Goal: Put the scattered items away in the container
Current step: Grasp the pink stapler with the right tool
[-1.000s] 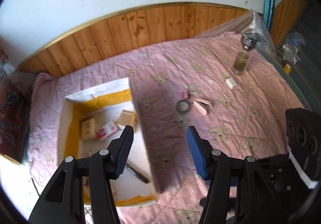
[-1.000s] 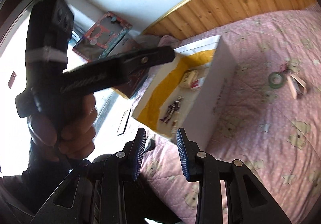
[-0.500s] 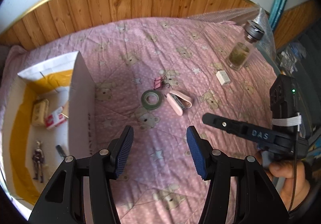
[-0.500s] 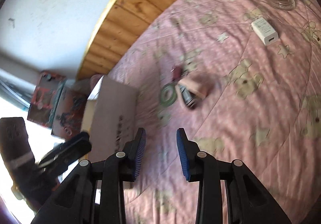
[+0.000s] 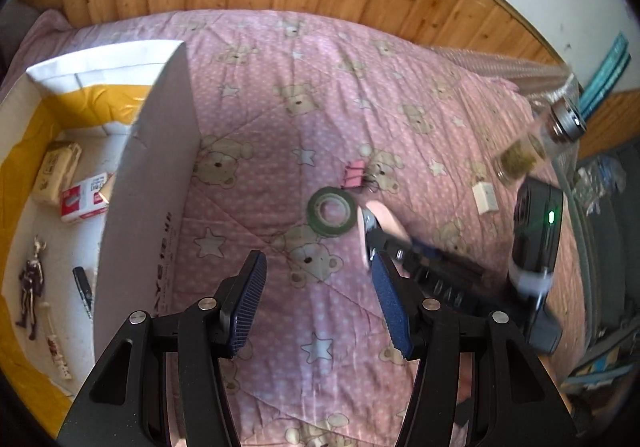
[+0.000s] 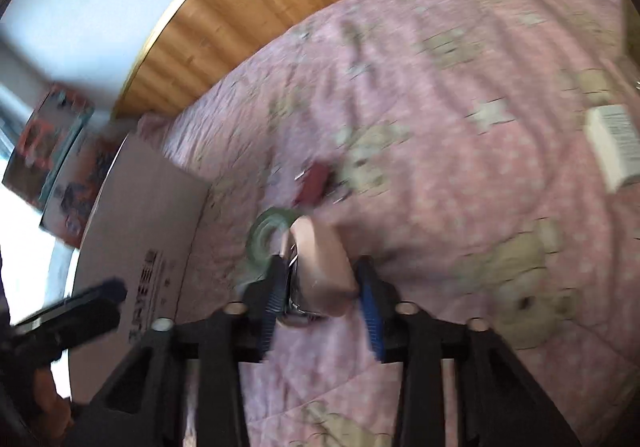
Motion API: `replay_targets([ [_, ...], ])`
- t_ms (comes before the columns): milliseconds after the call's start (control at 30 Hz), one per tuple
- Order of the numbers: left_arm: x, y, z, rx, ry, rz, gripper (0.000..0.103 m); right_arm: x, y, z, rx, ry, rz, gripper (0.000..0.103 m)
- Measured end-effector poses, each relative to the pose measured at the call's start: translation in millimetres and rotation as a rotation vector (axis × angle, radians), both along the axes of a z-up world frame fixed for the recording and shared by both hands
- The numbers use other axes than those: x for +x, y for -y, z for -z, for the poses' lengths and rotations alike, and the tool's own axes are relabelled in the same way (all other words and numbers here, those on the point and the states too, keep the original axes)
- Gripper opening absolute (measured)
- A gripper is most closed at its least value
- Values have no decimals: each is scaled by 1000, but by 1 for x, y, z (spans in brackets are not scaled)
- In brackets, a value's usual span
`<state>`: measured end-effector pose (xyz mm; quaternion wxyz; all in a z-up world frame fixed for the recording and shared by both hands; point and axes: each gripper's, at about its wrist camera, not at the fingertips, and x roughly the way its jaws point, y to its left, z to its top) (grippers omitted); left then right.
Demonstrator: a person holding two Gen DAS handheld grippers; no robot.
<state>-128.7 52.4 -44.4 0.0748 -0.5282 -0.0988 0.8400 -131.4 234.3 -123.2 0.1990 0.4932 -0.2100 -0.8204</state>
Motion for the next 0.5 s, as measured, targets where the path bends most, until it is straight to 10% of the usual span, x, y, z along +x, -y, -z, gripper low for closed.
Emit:
replay_targets([
  [267,-8,4,5,1,4,4,58,17,44,-5,205,-142,-107,29],
  [500,-34,-30,36,-87,35,84,59,31,7,-16,277,-36,5,28],
])
